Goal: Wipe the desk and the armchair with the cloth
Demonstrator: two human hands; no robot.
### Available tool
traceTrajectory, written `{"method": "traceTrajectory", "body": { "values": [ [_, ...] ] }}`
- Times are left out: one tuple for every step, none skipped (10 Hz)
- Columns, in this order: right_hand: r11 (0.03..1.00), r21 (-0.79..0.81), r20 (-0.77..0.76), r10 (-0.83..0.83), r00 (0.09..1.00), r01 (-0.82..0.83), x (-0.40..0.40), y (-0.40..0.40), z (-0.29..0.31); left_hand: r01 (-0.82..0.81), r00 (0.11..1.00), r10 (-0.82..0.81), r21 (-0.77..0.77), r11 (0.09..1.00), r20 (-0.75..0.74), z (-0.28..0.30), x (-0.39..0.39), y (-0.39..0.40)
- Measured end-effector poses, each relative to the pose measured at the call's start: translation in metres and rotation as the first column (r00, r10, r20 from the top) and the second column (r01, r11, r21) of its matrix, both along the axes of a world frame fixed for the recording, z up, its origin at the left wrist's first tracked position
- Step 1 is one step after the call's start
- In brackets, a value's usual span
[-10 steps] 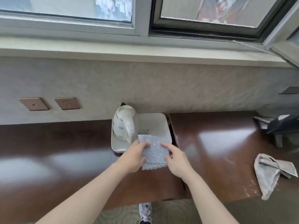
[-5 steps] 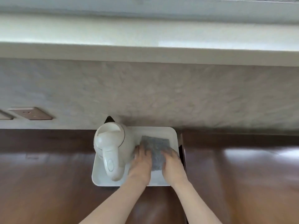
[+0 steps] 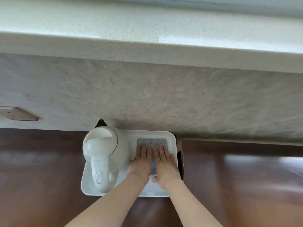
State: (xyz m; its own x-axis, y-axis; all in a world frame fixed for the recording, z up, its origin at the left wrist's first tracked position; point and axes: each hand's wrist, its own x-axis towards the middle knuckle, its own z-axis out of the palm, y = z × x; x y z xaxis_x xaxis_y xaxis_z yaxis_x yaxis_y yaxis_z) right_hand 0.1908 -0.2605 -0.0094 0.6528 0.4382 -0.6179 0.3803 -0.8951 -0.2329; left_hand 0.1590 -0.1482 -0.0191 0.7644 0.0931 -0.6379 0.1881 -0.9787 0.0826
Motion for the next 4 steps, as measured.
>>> {"method": "traceTrajectory", "body": {
  "values": [
    [0.999,0.023,-0.009,-0.043,0.999,0.043,-0.007,0.002,0.007,0.021,0.997,-0.021,-0.011,1.000,0.071,0.010,-0.006,0.003],
    [0.993,0.060,0.050,-0.109,0.993,0.106,-0.015,0.002,0.027,0.051,0.991,-0.047,-0.032,0.998,0.124,0.034,-0.018,0.013],
    [0.972,0.131,0.126,-0.209,0.970,0.192,-0.025,0.007,0.059,0.080,0.980,-0.073,-0.028,0.996,0.183,0.075,-0.032,0.027],
    [0.952,0.205,0.183,-0.264,0.947,0.226,-0.038,0.017,0.099,0.080,0.935,-0.051,-0.070,0.994,0.351,0.122,-0.054,0.042]
  ]
}}
